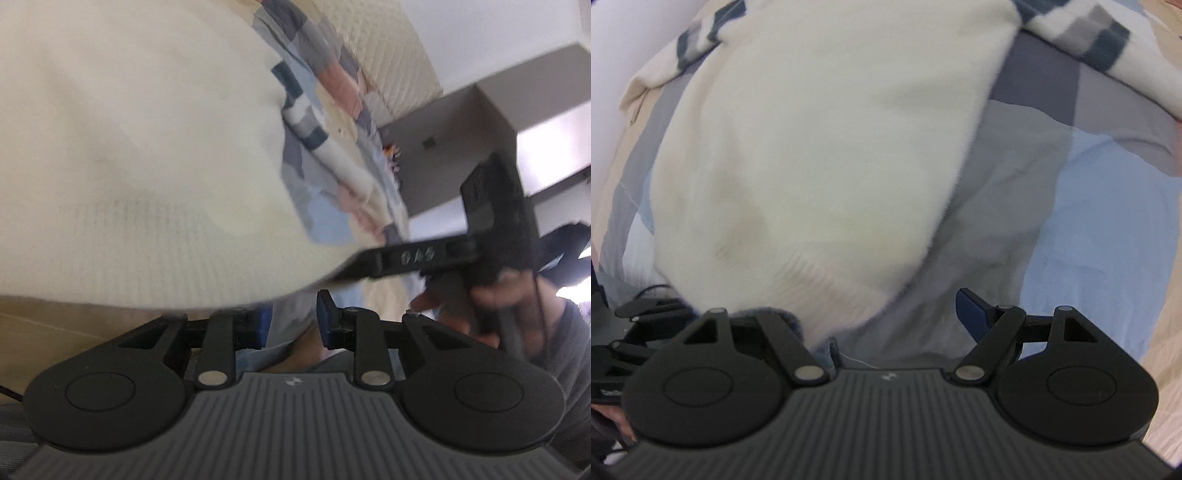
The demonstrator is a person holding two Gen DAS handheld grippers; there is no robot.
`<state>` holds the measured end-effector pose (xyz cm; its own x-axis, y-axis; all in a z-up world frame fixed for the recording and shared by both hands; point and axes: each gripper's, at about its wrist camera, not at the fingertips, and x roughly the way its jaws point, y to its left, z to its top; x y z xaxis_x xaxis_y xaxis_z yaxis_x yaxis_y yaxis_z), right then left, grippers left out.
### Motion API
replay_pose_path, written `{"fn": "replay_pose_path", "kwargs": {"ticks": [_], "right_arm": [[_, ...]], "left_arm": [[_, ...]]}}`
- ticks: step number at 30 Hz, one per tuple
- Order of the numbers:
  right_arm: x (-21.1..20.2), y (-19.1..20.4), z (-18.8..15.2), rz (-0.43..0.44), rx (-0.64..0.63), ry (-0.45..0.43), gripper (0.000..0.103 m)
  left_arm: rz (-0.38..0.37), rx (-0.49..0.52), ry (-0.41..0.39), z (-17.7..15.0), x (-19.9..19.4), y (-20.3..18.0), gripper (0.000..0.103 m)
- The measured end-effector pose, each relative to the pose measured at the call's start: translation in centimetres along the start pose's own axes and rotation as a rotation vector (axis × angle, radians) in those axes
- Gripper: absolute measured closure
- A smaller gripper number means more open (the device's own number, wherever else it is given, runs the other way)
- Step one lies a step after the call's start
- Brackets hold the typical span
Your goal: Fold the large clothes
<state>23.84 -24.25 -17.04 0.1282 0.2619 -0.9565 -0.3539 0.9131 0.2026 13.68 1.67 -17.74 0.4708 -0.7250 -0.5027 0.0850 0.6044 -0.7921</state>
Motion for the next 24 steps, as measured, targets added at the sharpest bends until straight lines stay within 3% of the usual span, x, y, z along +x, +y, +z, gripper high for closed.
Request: {"fn": "replay_pose_path", "kwargs": {"ticks": [13, 14, 15, 18, 24], "right_arm": [[-1.2, 0.0, -1.0, 0.014, 0.061, -0.025, 0.024], [-1.3, -0.1, -1.1, 0.015, 0.067, -0.026, 0.024], [-1.3, -0.2, -1.1, 0.017, 0.077, -0.028, 0.024], [-1.3, -0.5, -1.2, 0.018, 0.084, -0.03, 0.024], [-1.4, -0.7, -1.3, 0.022, 0.111, -0.04, 0.024]], "left_arm": [[-0.076, -0.28, -0.071, 0.1, 2.0, 1.9, 0.073], [-0.07, -0.293, -0.076, 0.1, 2.2, 1.9, 0.074], [-0.074, -0.304, -0.077, 0.1, 2.5, 1.9, 0.083], [-0.068, -0.302, -0.069, -0.1, 3.1, 1.8, 0.096], [-0.026, -0.237, -0.056, -0.5, 3.3, 1.0, 0.099]]}}
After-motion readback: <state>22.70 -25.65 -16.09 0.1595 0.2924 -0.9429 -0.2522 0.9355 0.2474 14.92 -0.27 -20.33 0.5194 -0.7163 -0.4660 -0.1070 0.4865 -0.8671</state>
